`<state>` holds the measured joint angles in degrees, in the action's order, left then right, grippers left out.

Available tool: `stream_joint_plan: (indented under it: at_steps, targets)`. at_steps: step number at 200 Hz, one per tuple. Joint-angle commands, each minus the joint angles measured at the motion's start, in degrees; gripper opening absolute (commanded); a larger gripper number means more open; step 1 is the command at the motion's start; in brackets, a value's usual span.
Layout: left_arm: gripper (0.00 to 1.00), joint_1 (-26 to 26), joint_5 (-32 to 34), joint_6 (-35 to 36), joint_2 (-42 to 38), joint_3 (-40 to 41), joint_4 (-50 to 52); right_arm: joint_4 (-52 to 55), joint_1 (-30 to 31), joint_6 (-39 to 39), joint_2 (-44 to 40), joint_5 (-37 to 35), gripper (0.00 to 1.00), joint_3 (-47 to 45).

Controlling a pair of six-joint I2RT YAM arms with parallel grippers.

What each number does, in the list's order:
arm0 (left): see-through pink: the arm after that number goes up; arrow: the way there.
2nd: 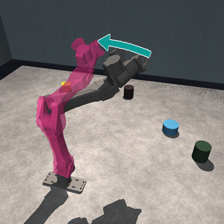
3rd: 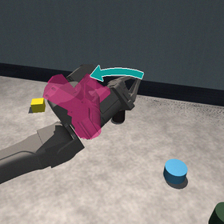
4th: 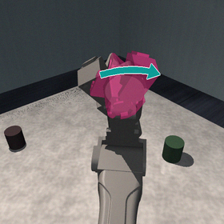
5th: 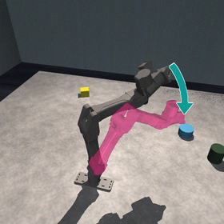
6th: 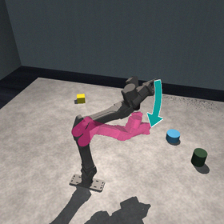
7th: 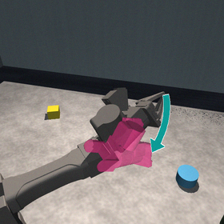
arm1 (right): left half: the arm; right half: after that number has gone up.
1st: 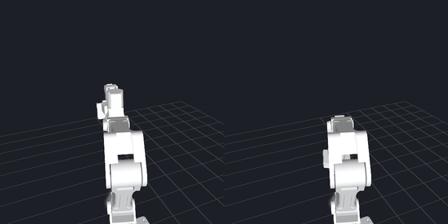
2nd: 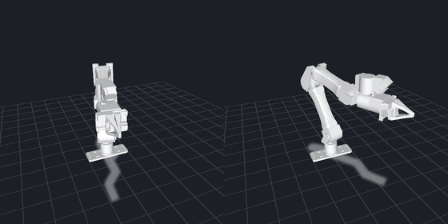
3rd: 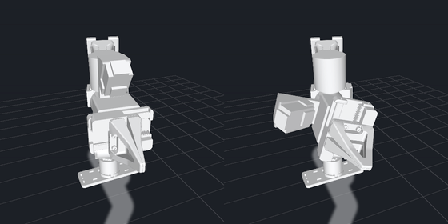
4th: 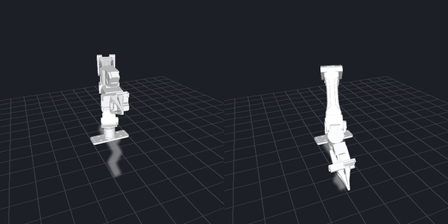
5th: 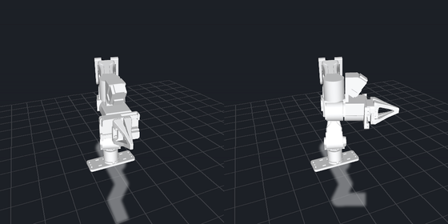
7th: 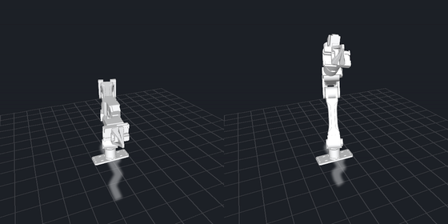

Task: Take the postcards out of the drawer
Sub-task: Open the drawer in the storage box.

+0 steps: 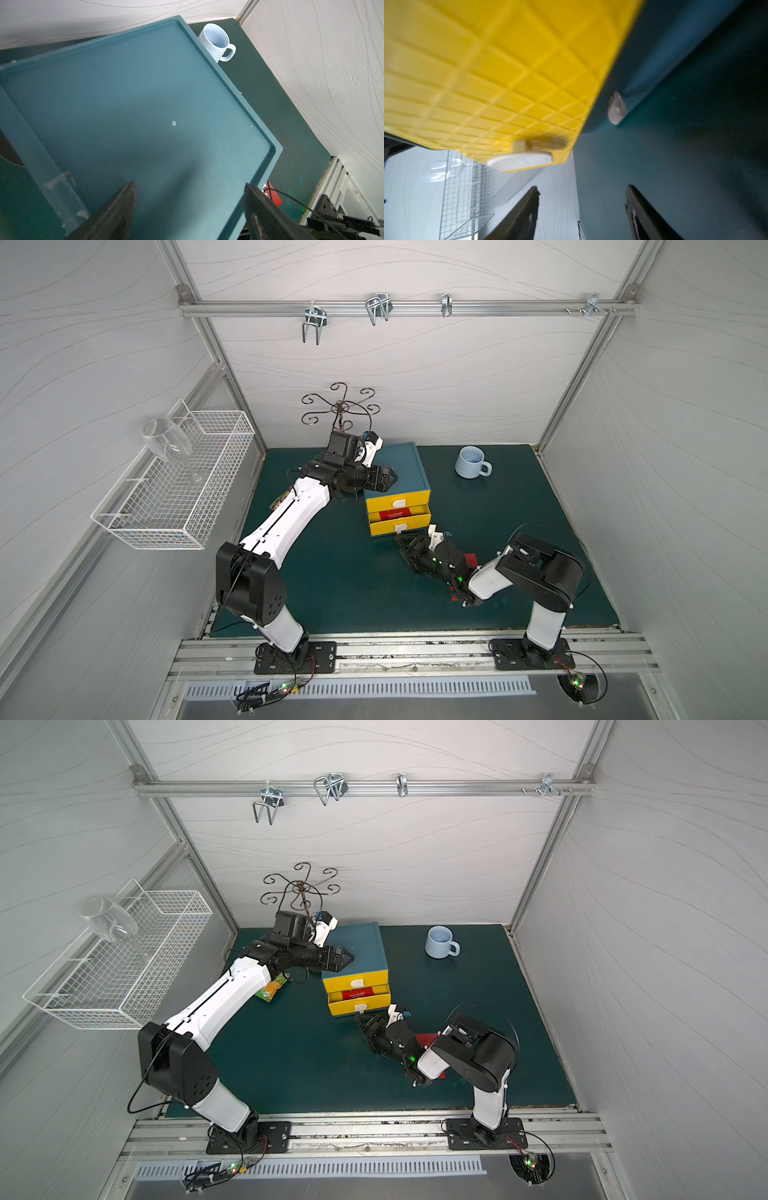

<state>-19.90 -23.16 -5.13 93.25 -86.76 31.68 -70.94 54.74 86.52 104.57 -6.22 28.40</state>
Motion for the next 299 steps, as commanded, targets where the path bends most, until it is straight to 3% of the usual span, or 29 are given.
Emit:
stream_joint_plan:
  at_steps: [1,107,248,299]
  targets:
    - [0.86,0.30,0.34,-0.57,1.56,-0.17,7.25,-3.95,0.19,-0.96,-1.71,-1.71,0.69,0.26]
    - [0.86,0.39,-0.31,-0.73,3.12,-1.26,7.60,-4.03,-1.43,0.22,-0.52,-2.89,0.66,2.68]
    - [0.86,0.48,-0.66,-0.79,3.54,-1.57,7.87,-4.10,-2.48,1.26,0.84,-3.01,0.42,3.83]
    - [0.86,0.48,-0.66,-0.83,3.45,-1.52,7.87,-4.12,-2.35,1.16,-0.05,-2.55,0.37,3.14]
